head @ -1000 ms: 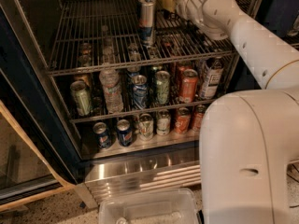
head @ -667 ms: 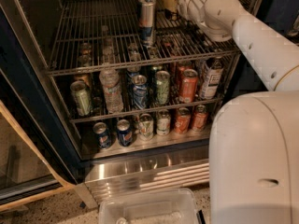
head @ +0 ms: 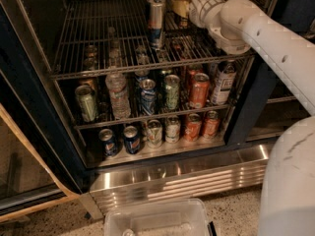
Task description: Pick orange can from top shelf of fridge
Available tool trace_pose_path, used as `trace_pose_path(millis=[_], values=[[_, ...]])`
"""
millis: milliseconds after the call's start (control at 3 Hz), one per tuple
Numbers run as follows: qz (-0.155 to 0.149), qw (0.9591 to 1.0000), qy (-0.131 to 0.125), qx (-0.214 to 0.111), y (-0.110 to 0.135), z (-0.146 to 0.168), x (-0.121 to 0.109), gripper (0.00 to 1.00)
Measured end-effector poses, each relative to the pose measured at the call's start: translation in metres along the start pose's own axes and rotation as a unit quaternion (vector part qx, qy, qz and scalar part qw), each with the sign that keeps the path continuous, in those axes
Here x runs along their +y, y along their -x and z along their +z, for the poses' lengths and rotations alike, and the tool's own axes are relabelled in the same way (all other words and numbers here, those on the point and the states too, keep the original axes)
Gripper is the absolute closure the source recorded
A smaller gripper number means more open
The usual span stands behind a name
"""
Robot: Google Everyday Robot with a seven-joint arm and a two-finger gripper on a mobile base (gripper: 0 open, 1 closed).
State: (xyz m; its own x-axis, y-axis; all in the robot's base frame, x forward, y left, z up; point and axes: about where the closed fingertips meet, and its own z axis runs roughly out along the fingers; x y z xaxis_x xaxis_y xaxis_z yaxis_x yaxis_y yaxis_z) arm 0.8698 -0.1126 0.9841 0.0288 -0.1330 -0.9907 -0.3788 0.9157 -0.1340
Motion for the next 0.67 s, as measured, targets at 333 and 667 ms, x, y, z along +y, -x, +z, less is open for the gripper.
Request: trace_pose_path(millis=[333, 667], values=[[0.000, 1.0000, 0.000, 0.000, 0.0000, 0.0000, 0.0000, 1.00], [0.001, 1.0000, -0.008, 0.001, 0.0030, -0.0087, 0.0032, 1.00]])
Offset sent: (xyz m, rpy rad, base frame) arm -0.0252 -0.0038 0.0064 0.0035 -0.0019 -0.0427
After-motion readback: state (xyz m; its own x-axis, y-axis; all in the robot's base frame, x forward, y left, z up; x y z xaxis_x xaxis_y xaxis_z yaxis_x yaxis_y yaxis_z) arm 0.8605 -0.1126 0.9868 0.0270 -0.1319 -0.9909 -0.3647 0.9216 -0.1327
